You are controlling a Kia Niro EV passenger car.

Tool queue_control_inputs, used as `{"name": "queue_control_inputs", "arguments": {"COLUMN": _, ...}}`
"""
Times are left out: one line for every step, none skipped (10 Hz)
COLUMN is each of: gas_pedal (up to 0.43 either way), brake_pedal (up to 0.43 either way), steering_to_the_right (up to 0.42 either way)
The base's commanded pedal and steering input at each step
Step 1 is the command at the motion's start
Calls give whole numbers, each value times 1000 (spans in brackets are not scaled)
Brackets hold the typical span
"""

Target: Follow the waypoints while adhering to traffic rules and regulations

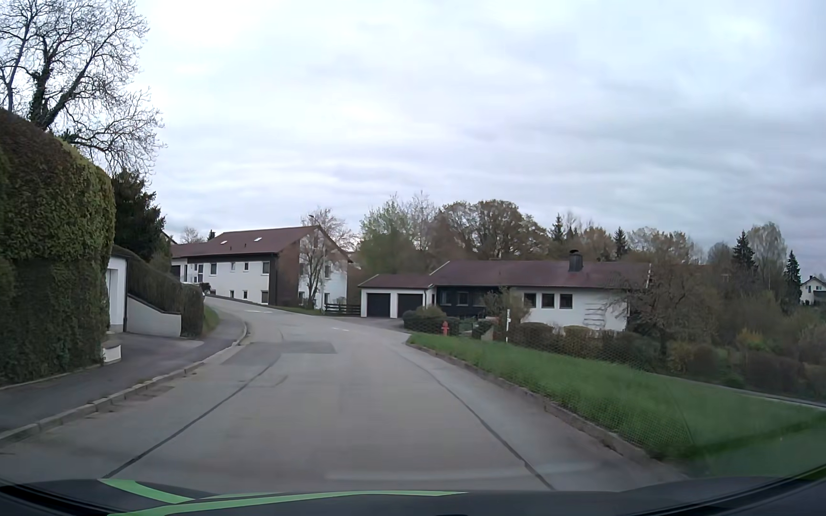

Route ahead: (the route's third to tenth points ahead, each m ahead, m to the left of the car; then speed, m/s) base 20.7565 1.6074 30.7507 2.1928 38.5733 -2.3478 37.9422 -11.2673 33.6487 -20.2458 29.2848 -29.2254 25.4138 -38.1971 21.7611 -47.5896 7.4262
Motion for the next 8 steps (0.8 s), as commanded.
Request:
{"name": "queue_control_inputs", "arguments": {"gas_pedal": 59, "brake_pedal": 0, "steering_to_the_right": -32}}
{"name": "queue_control_inputs", "arguments": {"gas_pedal": 59, "brake_pedal": 0, "steering_to_the_right": -32}}
{"name": "queue_control_inputs", "arguments": {"gas_pedal": 59, "brake_pedal": 0, "steering_to_the_right": -32}}
{"name": "queue_control_inputs", "arguments": {"gas_pedal": 59, "brake_pedal": 0, "steering_to_the_right": -33}}
{"name": "queue_control_inputs", "arguments": {"gas_pedal": 59, "brake_pedal": 0, "steering_to_the_right": -34}}
{"name": "queue_control_inputs", "arguments": {"gas_pedal": 59, "brake_pedal": 0, "steering_to_the_right": -35}}
{"name": "queue_control_inputs", "arguments": {"gas_pedal": 20, "brake_pedal": 0, "steering_to_the_right": -36}}
{"name": "queue_control_inputs", "arguments": {"gas_pedal": 0, "brake_pedal": 0, "steering_to_the_right": -36}}
